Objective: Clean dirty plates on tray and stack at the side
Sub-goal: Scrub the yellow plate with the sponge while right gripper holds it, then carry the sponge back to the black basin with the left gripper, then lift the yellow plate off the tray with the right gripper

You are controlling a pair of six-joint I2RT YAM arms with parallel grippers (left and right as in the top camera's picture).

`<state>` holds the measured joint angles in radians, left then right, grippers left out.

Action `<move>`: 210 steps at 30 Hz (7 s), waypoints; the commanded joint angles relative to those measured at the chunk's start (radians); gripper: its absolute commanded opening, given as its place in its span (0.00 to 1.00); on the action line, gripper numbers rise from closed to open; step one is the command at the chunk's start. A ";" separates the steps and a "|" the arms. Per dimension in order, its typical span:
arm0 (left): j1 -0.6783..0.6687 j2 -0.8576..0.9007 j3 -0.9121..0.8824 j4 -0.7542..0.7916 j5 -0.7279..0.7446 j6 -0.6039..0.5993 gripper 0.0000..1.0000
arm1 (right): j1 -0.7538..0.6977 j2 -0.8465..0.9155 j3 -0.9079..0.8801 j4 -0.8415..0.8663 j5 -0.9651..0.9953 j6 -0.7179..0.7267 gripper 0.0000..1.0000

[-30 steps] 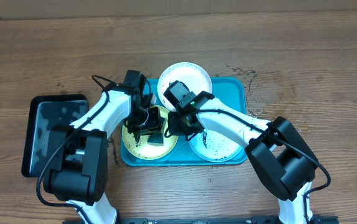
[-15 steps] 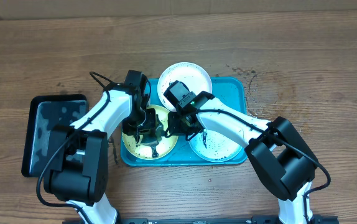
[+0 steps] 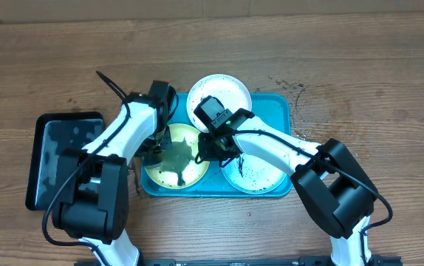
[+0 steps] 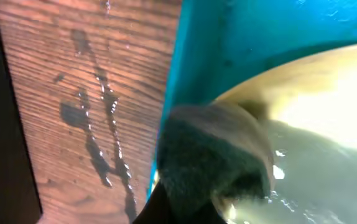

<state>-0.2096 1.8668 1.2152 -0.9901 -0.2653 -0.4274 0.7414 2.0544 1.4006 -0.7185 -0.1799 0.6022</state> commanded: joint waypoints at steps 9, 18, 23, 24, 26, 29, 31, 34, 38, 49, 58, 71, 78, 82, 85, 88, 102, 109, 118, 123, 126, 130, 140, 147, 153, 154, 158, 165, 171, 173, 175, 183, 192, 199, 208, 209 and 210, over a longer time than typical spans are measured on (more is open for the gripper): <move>0.005 0.006 0.095 0.001 0.625 0.037 0.04 | -0.002 0.011 0.000 -0.001 0.002 -0.008 0.06; -0.041 0.010 -0.011 0.095 0.659 0.020 0.04 | -0.002 0.011 0.000 0.003 0.002 -0.008 0.06; -0.064 0.010 -0.011 0.114 0.630 0.019 0.04 | -0.002 0.011 0.000 0.003 0.002 -0.008 0.06; -0.066 0.010 -0.011 0.117 0.618 0.019 0.04 | -0.002 0.011 0.000 0.003 0.003 -0.008 0.06; -0.066 0.010 -0.011 0.116 0.587 0.019 0.04 | -0.002 0.012 0.000 0.003 0.003 -0.008 0.05; -0.066 0.010 -0.011 0.077 0.389 -0.008 0.04 | -0.002 0.011 0.000 -0.001 0.003 -0.008 0.05; -0.065 0.010 -0.011 0.049 0.254 -0.071 0.04 | -0.002 0.011 0.000 -0.002 0.002 -0.008 0.05; -0.065 0.010 -0.011 0.023 0.093 -0.121 0.04 | -0.002 0.011 0.000 -0.002 0.003 -0.008 0.05; -0.065 0.010 -0.011 0.022 0.028 -0.137 0.04 | -0.002 0.011 0.000 -0.002 0.003 -0.008 0.06; -0.066 0.010 -0.011 0.083 0.480 -0.063 0.04 | -0.002 0.011 0.001 -0.005 0.002 -0.008 0.05; -0.064 0.011 -0.084 0.149 0.483 -0.048 0.04 | -0.002 0.011 0.001 -0.008 0.003 -0.008 0.05; -0.064 0.011 -0.145 0.070 -0.095 -0.183 0.04 | -0.013 0.011 0.001 -0.010 0.003 -0.008 0.04; -0.064 0.011 -0.094 0.014 -0.207 -0.210 0.04 | -0.013 0.011 0.001 -0.012 0.003 -0.008 0.04; -0.064 0.010 -0.005 -0.056 -0.200 -0.218 0.04 | -0.013 0.011 0.001 -0.012 0.002 -0.008 0.04; -0.063 0.003 0.117 -0.147 -0.145 -0.224 0.04 | -0.012 0.010 0.009 -0.015 -0.001 -0.037 0.04; -0.037 -0.032 0.265 -0.220 -0.004 -0.223 0.04 | -0.012 0.006 0.049 -0.049 -0.001 -0.054 0.04; 0.480 -0.166 0.300 -0.275 0.211 -0.144 0.04 | 0.011 -0.078 0.291 -0.195 0.138 -0.140 0.04; 0.612 -0.166 0.214 -0.197 0.206 -0.125 0.04 | 0.011 -0.078 0.402 -0.273 0.225 -0.162 0.04; 0.691 -0.143 0.066 -0.002 0.189 -0.118 0.04 | 0.011 -0.078 0.419 -0.334 0.243 -0.162 0.04; 0.729 -0.086 0.062 0.029 0.154 -0.118 0.04 | 0.011 -0.078 0.419 -0.341 0.243 -0.162 0.04; 0.727 -0.021 0.062 0.057 0.158 -0.106 0.05 | 0.011 -0.078 0.419 -0.343 0.243 -0.162 0.04; 0.727 0.036 0.063 0.068 0.175 -0.107 0.12 | 0.011 -0.078 0.419 -0.352 0.259 -0.163 0.04; 0.727 0.035 0.263 -0.100 0.208 -0.100 1.00 | 0.019 -0.078 0.421 -0.392 0.405 -0.217 0.04; 0.727 0.035 0.542 -0.327 0.398 -0.100 1.00 | 0.111 -0.078 0.434 -0.396 0.549 -0.217 0.04; 0.726 0.035 0.555 -0.334 0.393 -0.100 1.00 | 0.186 -0.078 0.441 -0.395 0.746 -0.218 0.04; 0.726 0.035 0.555 -0.333 0.393 -0.100 1.00 | 0.192 -0.078 0.441 -0.394 0.763 -0.218 0.04; 0.726 0.035 0.555 -0.333 0.393 -0.100 1.00 | 0.226 -0.078 0.441 -0.395 0.891 -0.218 0.04; 0.726 0.035 0.555 -0.333 0.393 -0.100 1.00 | 0.310 -0.078 0.441 -0.366 1.148 -0.390 0.04; 0.726 0.035 0.555 -0.333 0.393 -0.100 1.00 | 0.369 -0.078 0.441 -0.364 1.460 -0.484 0.04; 0.726 0.035 0.555 -0.333 0.393 -0.100 1.00 | 0.382 -0.078 0.441 -0.364 1.502 -0.491 0.04; 0.726 0.035 0.555 -0.333 0.393 -0.100 1.00 | 0.395 -0.078 0.441 -0.363 1.503 -0.529 0.04; 0.726 0.035 0.555 -0.333 0.392 -0.100 1.00 | 0.431 -0.078 0.441 -0.320 1.515 -0.615 0.04; 0.726 0.035 0.555 -0.333 0.393 -0.100 1.00 | 0.414 -0.078 0.441 -0.308 1.285 -0.638 0.04; 0.726 0.035 0.555 -0.333 0.392 -0.100 1.00 | 0.381 -0.085 0.441 -0.349 1.331 -0.434 0.04; 0.726 0.035 0.555 -0.333 0.393 -0.100 1.00 | -0.132 -0.187 0.441 -0.362 0.062 -0.384 0.03; 0.726 0.035 0.555 -0.333 0.393 -0.100 1.00 | -0.203 -0.193 0.441 -0.369 -0.026 -0.385 0.04; 0.726 0.035 0.555 -0.333 0.393 -0.100 1.00 | -0.289 -0.194 0.441 -0.383 -0.109 -0.385 0.04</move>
<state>0.5190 1.9095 1.7512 -1.3209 0.1207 -0.5430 0.6483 1.9484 1.8118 -1.0832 0.1677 0.1909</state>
